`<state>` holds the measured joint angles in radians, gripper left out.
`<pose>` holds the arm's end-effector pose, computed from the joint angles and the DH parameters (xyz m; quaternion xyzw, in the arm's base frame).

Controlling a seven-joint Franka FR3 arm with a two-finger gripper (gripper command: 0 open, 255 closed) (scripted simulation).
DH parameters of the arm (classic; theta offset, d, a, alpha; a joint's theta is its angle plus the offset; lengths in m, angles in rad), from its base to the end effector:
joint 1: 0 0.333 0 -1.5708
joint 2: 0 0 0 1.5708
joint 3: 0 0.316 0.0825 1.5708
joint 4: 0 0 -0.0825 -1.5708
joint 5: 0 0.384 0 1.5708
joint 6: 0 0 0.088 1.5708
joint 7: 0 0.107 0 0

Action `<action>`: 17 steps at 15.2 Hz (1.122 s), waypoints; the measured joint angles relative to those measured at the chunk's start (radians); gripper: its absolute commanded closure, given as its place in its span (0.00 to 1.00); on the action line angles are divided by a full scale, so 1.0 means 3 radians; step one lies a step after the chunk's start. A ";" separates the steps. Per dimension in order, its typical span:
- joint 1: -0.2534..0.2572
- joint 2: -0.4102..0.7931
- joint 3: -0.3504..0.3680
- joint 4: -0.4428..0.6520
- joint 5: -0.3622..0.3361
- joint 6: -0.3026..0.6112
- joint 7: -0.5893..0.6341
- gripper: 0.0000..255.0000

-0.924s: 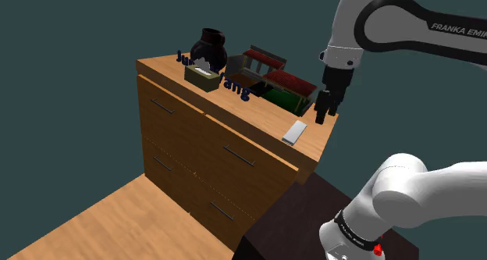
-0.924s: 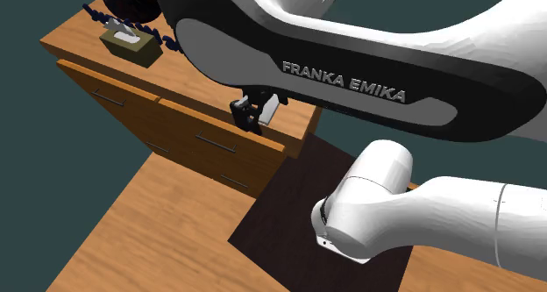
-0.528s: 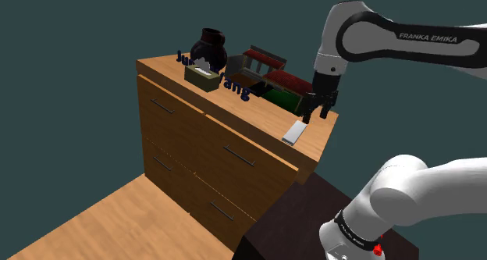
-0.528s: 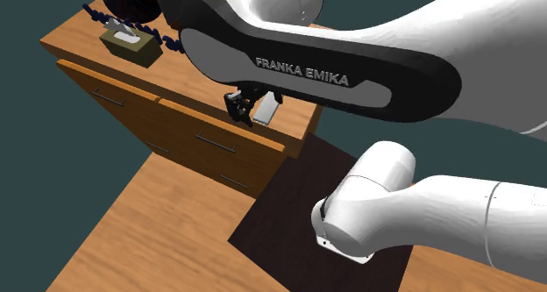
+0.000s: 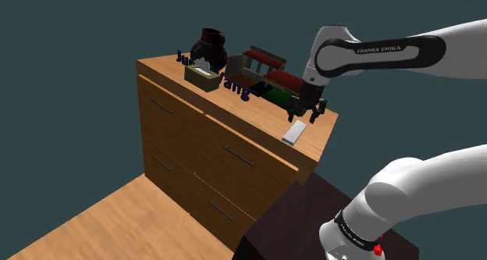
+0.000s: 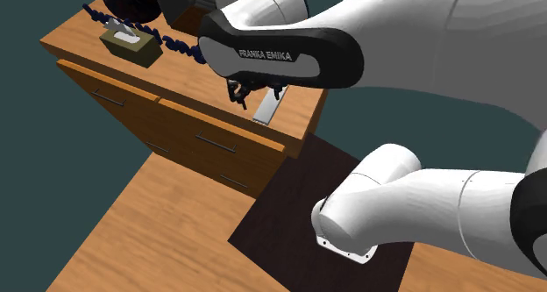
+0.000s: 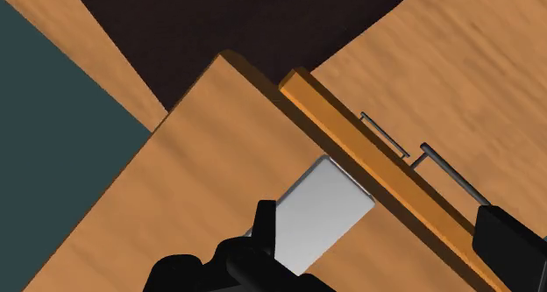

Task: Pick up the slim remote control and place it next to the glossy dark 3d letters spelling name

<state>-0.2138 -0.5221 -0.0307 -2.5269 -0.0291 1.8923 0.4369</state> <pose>0.3608 -0.0924 0.4451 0.9436 -0.3262 -0.0554 0.0114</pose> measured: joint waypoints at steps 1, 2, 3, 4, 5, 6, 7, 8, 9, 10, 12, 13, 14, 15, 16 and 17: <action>-0.0060 0.0088 -0.0017 -0.0003 -0.0010 0.0121 0.0105 0.00; -0.0125 0.0156 -0.0042 -0.0025 -0.0025 0.0245 0.0200 0.00; -0.0177 0.0234 -0.0050 -0.0056 -0.0028 0.0386 0.0316 0.00; -0.0233 0.0343 -0.0067 -0.0028 -0.0035 0.0503 0.0422 0.00; -0.0289 0.0399 -0.0084 -0.0053 -0.0044 0.0619 0.0530 0.00; -0.0351 0.0511 -0.0113 -0.0044 -0.0058 0.0755 0.0624 0.00; -0.0406 0.0600 -0.0135 -0.0034 -0.0067 0.0869 0.0726 0.00; -0.0452 0.0653 -0.0143 -0.0040 -0.0070 0.0963 0.0847 0.00; -0.0509 0.0706 -0.0169 -0.0042 -0.0082 0.1053 0.0948 0.00; -0.0545 0.0756 -0.0184 -0.0045 -0.0088 0.1130 0.1021 0.00; -0.0577 0.0821 -0.0203 -0.0085 -0.0096 0.1255 0.1070 0.00; -0.0581 0.0856 -0.0207 -0.0095 -0.0095 0.1304 0.1079 0.00; -0.0582 0.0887 -0.0207 -0.0119 -0.0095 0.1361 0.1087 0.00; -0.0583 0.0923 -0.0209 -0.0132 -0.0094 0.1410 0.1089 0.00; -0.0583 0.0950 -0.0211 -0.0163 -0.0095 0.1468 0.1091 0.00; -0.0584 0.0994 -0.0213 -0.0179 -0.0093 0.1528 0.1090 0.00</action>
<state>-0.3888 -0.2238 -0.0947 -2.5805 -0.0570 2.3508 0.7638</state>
